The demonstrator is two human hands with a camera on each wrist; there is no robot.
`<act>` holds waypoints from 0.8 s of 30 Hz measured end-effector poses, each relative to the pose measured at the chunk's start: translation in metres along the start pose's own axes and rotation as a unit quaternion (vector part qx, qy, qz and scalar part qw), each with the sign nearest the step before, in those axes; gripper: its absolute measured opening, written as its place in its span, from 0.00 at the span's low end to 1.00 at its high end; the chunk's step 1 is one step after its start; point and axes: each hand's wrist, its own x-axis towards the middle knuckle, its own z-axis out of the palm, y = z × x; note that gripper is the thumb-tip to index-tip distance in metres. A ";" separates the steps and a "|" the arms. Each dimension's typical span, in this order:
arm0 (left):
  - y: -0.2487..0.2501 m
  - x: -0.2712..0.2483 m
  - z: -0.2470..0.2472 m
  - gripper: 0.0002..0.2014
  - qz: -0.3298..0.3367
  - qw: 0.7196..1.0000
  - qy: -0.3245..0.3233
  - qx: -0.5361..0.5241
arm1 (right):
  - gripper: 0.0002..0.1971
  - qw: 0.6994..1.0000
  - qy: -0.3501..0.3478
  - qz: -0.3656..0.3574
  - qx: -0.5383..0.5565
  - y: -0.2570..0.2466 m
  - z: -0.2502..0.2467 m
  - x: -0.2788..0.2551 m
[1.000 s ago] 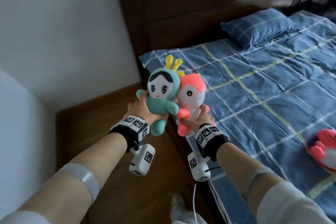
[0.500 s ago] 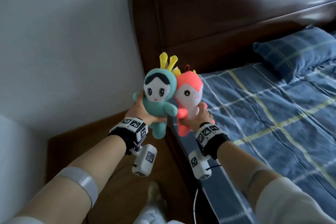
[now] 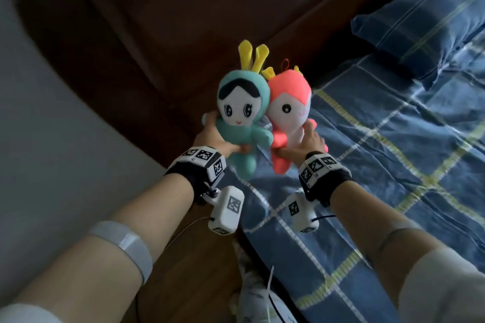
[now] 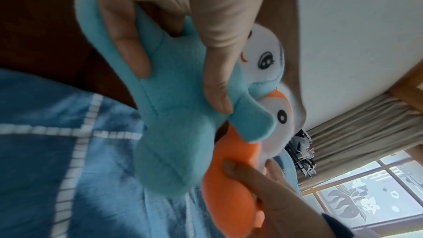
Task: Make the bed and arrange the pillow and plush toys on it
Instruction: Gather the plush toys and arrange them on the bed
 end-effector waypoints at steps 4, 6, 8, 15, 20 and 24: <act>0.004 0.060 0.043 0.38 -0.056 0.997 -0.048 -0.032 | 0.45 0.999 0.003 0.033 0.012 0.021 0.000 0.064; 0.003 0.081 0.067 0.36 -0.076 0.994 -0.066 -0.052 | 0.46 0.999 0.008 0.049 -0.009 0.035 -0.001 0.089; -0.005 0.096 0.090 0.33 -0.110 0.988 -0.086 -0.063 | 0.47 0.996 0.011 0.078 -0.039 0.054 0.001 0.107; -0.059 0.107 0.135 0.28 -0.200 0.962 -0.182 0.041 | 0.44 0.977 -0.032 0.177 -0.115 0.119 0.033 0.132; -0.077 0.124 0.131 0.33 -0.124 0.966 -0.175 0.144 | 0.46 0.982 -0.014 0.163 -0.092 0.138 0.053 0.128; -0.069 0.132 0.132 0.31 -0.164 0.963 -0.185 0.105 | 0.48 0.984 -0.009 0.157 -0.083 0.142 0.054 0.126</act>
